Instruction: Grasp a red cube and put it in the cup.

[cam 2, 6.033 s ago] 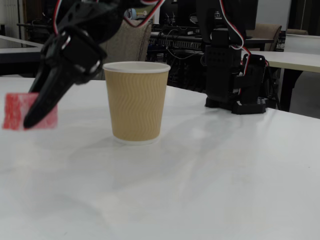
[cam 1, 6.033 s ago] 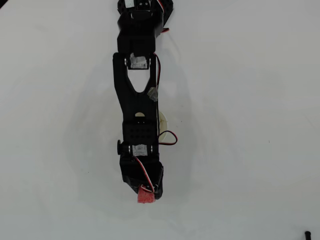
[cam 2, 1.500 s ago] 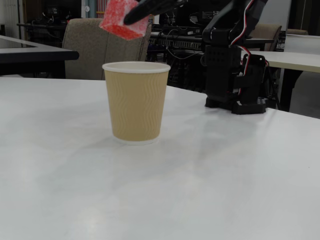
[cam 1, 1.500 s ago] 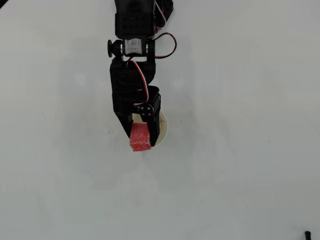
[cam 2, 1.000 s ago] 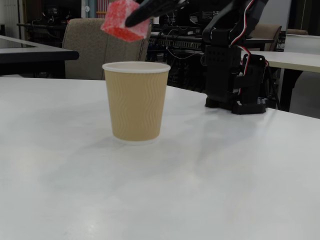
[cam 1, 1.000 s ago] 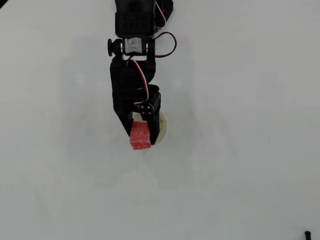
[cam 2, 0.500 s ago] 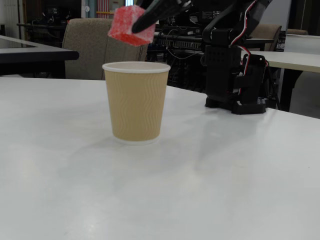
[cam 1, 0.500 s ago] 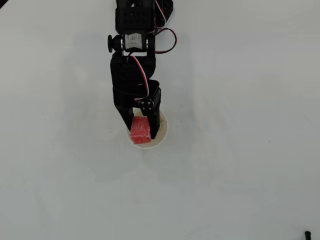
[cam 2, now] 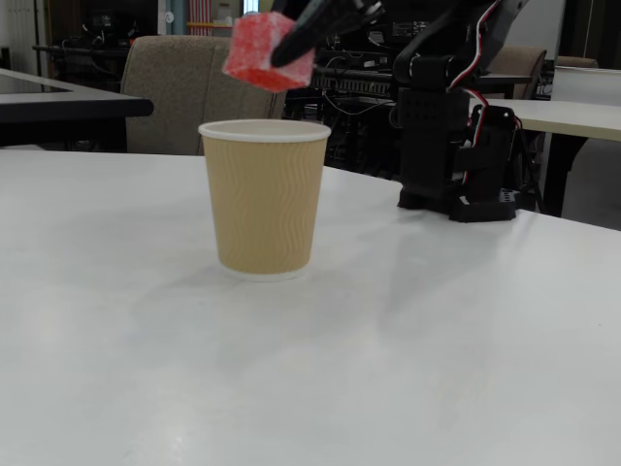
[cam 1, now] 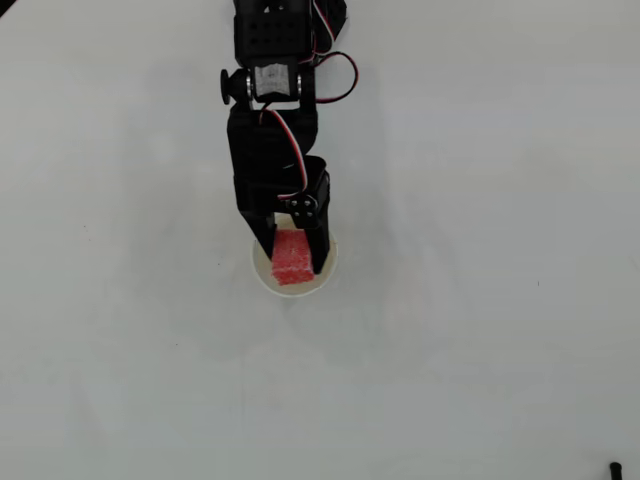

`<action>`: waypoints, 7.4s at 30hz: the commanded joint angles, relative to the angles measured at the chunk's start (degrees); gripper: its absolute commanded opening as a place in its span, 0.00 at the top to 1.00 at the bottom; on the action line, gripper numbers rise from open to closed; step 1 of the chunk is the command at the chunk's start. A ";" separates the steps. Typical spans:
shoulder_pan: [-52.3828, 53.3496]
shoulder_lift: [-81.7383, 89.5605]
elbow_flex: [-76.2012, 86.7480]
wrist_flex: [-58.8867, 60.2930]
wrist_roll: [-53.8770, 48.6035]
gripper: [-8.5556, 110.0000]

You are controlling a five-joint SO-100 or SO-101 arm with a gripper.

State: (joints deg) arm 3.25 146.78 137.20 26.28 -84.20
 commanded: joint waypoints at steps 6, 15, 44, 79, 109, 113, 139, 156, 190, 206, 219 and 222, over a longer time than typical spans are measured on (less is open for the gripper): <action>0.00 1.85 -0.62 -0.09 0.88 0.85; 0.44 2.29 -0.35 -0.09 0.88 0.85; 1.41 2.37 -0.62 -0.18 0.88 0.70; 9.32 7.21 2.02 -13.45 19.78 0.93; 17.84 20.92 19.07 -7.29 53.00 0.93; 18.46 23.55 21.18 -6.50 55.99 0.93; 12.04 35.51 31.64 11.60 63.28 0.93; 9.32 39.20 38.41 13.71 65.65 0.93; 3.16 39.29 43.07 10.55 73.48 0.93; 5.27 39.29 43.07 8.96 88.07 0.93; 4.48 39.20 43.07 10.20 87.54 0.93; 4.48 39.20 43.07 10.20 87.54 0.93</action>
State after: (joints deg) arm 7.73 185.19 175.96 36.39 3.25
